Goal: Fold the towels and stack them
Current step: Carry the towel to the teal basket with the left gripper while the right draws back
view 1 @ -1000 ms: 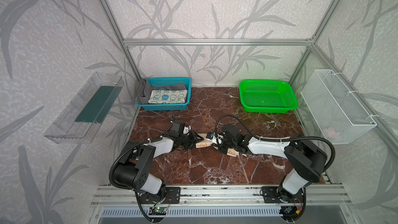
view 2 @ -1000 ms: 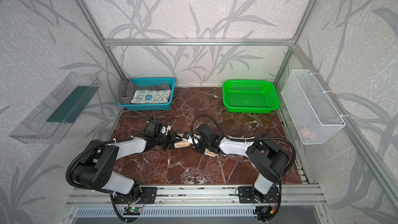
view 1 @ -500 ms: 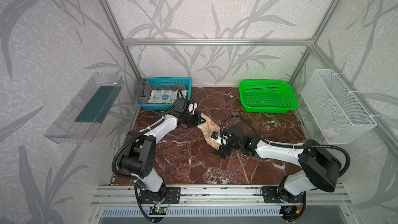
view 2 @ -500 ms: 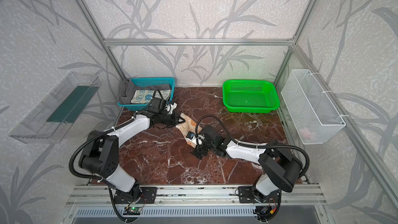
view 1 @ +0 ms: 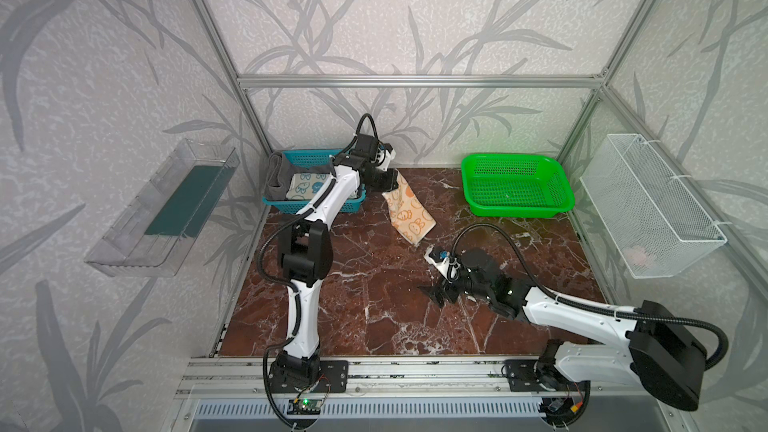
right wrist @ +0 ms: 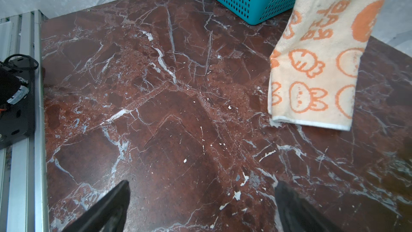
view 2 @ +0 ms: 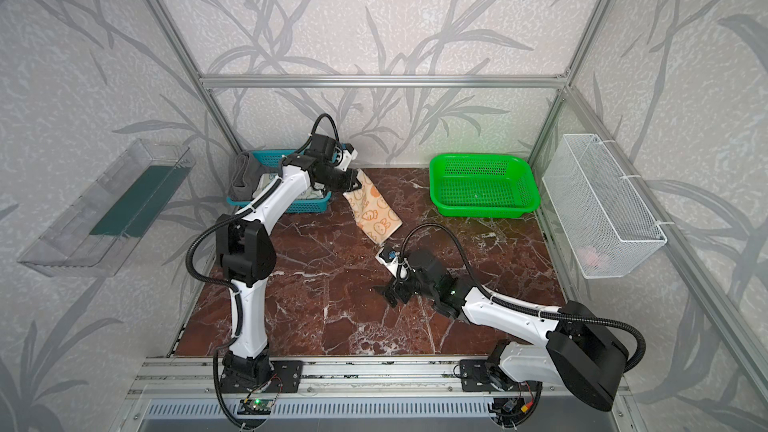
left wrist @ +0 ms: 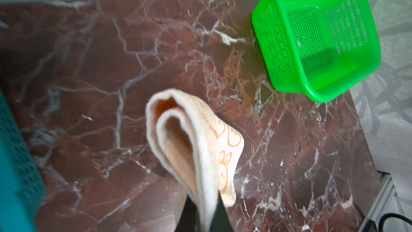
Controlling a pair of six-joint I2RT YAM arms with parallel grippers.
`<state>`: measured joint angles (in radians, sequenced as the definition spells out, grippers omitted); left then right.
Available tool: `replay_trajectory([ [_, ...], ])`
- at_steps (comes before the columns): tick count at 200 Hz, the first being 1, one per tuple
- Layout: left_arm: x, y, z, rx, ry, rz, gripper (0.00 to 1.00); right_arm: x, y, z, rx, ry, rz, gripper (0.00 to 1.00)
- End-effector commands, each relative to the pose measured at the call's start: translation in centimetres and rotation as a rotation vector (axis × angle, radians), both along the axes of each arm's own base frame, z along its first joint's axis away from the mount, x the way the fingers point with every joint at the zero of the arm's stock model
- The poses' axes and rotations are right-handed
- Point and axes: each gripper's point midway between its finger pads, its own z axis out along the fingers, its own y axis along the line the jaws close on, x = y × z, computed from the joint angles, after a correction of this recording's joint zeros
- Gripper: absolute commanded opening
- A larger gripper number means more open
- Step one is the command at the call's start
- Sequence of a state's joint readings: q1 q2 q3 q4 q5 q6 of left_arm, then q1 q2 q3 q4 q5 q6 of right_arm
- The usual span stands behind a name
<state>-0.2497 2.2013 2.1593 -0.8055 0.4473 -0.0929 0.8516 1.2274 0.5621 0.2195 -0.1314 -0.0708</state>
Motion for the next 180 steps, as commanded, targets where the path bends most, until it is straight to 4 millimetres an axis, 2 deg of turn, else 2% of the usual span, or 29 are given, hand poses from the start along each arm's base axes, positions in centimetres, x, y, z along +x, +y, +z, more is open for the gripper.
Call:
replay_trajectory([
  [1,0.6,5.6,-1.0,0.172,0.046,0.044,0.0,0.4,-0.8,0.1,-0.001,-0.008,-0.045,0.99],
  [27,2.4,10.2,-1.3,0.271,0.027,0.112,0.0,0.5,-1.0,-0.1,-0.009,-0.009,-0.062,0.99],
  [81,4.1,18.4,-0.2,0.368,-0.031,0.241,0.0,0.8,-1.0,0.1,-0.015,-0.027,-0.065,0.99],
  [131,4.8,23.8,-0.7,0.409,-0.041,0.322,0.0,0.7,-0.9,-0.1,-0.021,-0.021,-0.057,0.99],
  [180,5.6,29.1,-3.3,0.538,-0.044,0.436,0.0,0.5,-1.2,-0.4,-0.033,-0.017,-0.057,0.99],
])
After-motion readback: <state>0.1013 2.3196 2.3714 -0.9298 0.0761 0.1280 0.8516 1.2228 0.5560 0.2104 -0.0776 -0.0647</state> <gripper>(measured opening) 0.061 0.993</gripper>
